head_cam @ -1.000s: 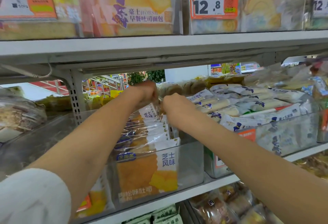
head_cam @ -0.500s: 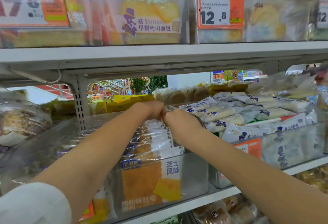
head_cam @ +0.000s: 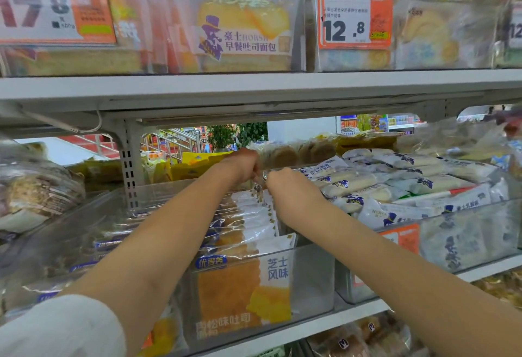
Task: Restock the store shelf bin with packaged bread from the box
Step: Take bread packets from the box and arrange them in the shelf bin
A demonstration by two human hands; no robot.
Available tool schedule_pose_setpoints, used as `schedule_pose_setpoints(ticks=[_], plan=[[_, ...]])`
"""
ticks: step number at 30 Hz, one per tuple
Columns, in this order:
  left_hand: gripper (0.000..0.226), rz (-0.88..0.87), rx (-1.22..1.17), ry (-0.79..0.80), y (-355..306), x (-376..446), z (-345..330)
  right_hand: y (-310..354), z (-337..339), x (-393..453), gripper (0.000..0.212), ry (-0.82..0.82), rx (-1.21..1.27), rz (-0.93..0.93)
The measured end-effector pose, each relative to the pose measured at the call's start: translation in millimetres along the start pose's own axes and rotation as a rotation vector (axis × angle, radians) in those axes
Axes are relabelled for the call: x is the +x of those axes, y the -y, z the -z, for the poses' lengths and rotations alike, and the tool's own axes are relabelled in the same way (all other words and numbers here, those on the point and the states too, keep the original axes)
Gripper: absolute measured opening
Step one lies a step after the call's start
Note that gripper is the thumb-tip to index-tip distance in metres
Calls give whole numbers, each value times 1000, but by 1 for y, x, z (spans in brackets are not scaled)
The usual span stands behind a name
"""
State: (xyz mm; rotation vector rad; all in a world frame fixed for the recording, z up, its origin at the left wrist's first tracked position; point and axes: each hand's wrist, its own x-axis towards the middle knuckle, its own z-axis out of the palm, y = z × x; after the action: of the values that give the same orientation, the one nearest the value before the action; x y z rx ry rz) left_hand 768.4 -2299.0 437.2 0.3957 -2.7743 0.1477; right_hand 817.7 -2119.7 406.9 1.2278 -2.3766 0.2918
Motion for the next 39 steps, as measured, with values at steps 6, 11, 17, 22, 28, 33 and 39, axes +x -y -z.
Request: schedule_pose_setpoints(ticks=[6, 11, 17, 22, 28, 33, 39], plan=[[14, 67, -75, 3, 1, -2, 0, -33, -2, 26, 51, 92, 9, -34], [18, 92, -10, 0, -2, -4, 0, -38, -3, 40, 39, 385, -63, 20], [17, 65, 70, 15, -4, -3, -2, -40, -7, 37, 37, 263, 51, 22], [19, 26, 64, 196, 6, -2, -3, -32, 3, 21, 60, 232, -98, 222], [67, -74, 68, 330, 0, -10, 3, -28, 9, 31, 58, 549, -202, 223], [63, -53, 232, 639, -15, -23, 4, -30, 15, 37, 57, 545, -98, 224], [76, -80, 227, 690, -16, -21, -2, -34, 13, 34, 52, 565, -133, 225]])
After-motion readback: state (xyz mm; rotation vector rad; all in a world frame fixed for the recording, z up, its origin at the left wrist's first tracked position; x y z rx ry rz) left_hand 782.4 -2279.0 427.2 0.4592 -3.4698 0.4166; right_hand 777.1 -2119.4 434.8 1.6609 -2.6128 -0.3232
